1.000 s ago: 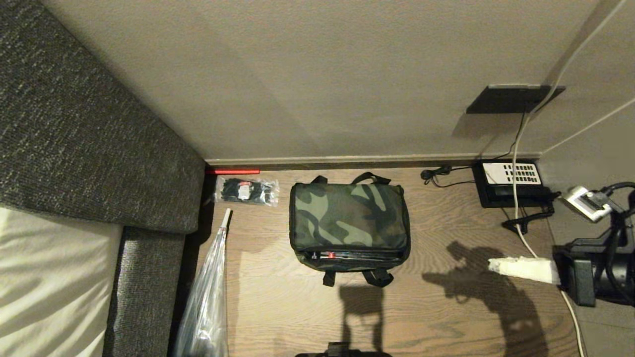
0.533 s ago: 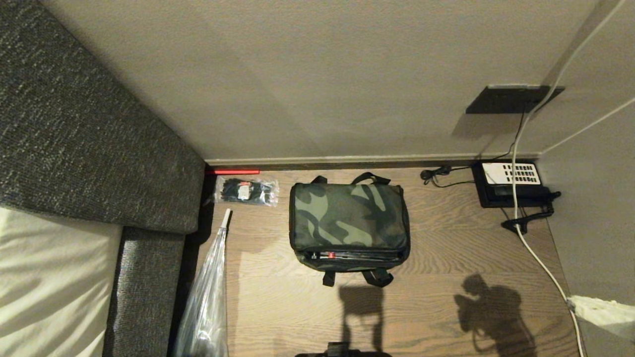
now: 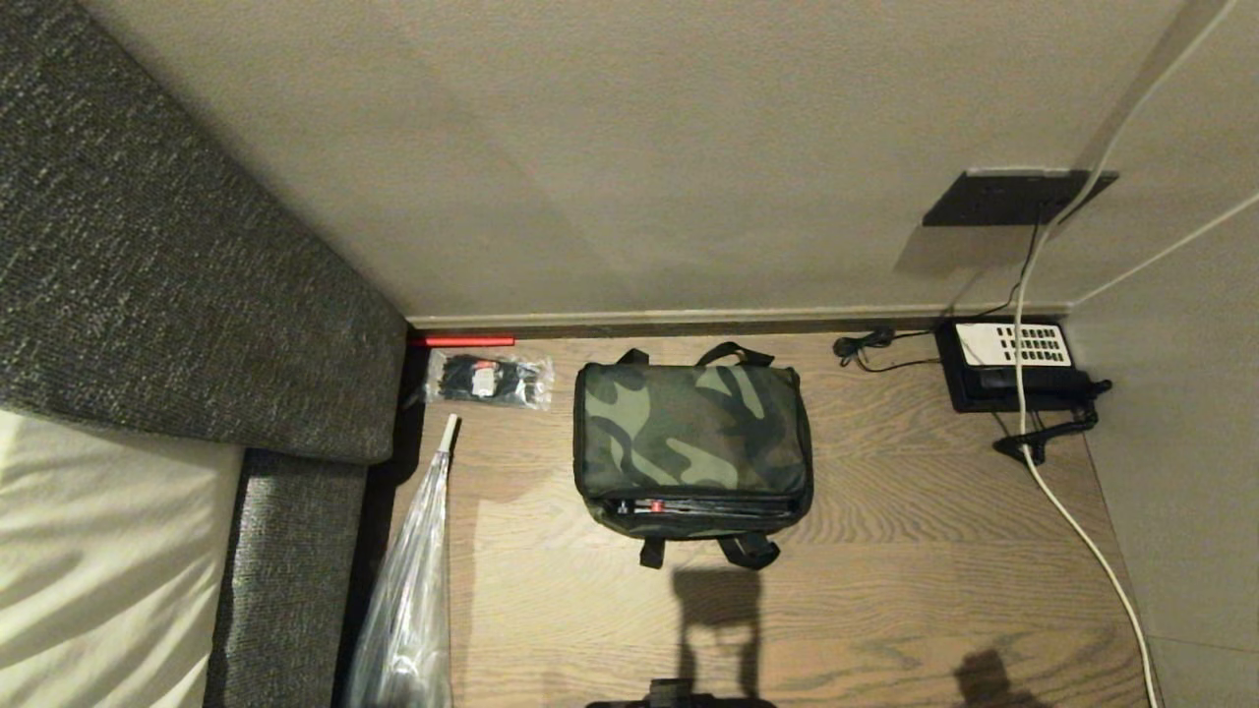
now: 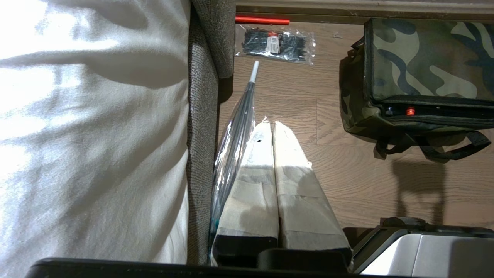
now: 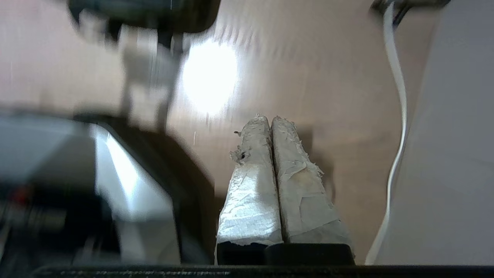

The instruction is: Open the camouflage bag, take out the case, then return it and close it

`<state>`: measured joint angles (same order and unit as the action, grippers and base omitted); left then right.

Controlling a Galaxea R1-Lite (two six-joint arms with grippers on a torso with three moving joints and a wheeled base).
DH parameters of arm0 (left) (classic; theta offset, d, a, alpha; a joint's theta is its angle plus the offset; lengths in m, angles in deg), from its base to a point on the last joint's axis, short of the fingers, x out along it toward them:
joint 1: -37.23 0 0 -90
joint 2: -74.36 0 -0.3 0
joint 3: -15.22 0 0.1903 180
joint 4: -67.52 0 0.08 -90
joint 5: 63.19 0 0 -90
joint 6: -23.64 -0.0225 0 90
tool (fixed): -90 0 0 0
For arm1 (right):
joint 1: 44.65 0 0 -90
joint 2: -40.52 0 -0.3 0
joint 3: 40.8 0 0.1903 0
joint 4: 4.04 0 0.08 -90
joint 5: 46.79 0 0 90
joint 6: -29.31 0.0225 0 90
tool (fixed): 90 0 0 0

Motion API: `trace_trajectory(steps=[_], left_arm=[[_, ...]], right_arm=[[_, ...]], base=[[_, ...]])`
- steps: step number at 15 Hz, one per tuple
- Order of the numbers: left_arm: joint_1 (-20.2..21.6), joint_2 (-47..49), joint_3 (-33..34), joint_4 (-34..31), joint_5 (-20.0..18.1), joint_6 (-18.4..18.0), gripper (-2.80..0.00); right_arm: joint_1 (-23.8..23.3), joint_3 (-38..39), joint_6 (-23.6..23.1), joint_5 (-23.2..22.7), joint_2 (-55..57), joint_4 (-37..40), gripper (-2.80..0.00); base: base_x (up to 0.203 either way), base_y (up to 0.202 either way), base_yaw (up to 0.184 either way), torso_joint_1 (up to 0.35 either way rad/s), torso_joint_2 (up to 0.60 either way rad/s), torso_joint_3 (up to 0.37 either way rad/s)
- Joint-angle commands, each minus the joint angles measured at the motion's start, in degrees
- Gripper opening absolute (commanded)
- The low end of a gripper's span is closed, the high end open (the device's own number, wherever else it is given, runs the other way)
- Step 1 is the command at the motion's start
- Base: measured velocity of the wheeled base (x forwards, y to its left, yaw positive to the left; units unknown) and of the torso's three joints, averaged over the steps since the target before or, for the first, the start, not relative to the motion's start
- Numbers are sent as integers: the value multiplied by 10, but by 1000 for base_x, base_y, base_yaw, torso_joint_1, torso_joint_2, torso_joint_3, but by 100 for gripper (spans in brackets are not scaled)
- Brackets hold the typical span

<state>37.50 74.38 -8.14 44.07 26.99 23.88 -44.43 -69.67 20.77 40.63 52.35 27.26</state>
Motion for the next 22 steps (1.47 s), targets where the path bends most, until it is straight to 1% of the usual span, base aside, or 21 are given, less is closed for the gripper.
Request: trace_trajectory(steps=[1, 2, 3, 4, 5, 22], left_arm=[[0, -1, 1, 0, 1, 0, -280], [0, -1, 1, 0, 1, 0, -280], [0, -1, 1, 0, 0, 0, -280], [0, -1, 1, 0, 0, -1, -280], [0, -1, 1, 0, 1, 0, -280], [1, 0, 0, -4, 0, -3, -280]], right_arm=[[1, 37, 29, 9, -102, -38, -280], [1, 50, 49, 11, -110, -83, -280], [2, 50, 51, 13, -114, -91, -280], [2, 47, 54, 14, -117, -61, -280], [1, 46, 56, 14, -118, -58, -280], [2, 46, 56, 14, -118, -58, -280]], base=[[0, 0, 0, 0, 0, 0], [0, 0, 0, 0, 0, 0], [0, 0, 0, 0, 0, 0], [0, 0, 0, 0, 0, 0], [0, 0, 0, 0, 0, 0], [0, 0, 0, 0, 0, 0]])
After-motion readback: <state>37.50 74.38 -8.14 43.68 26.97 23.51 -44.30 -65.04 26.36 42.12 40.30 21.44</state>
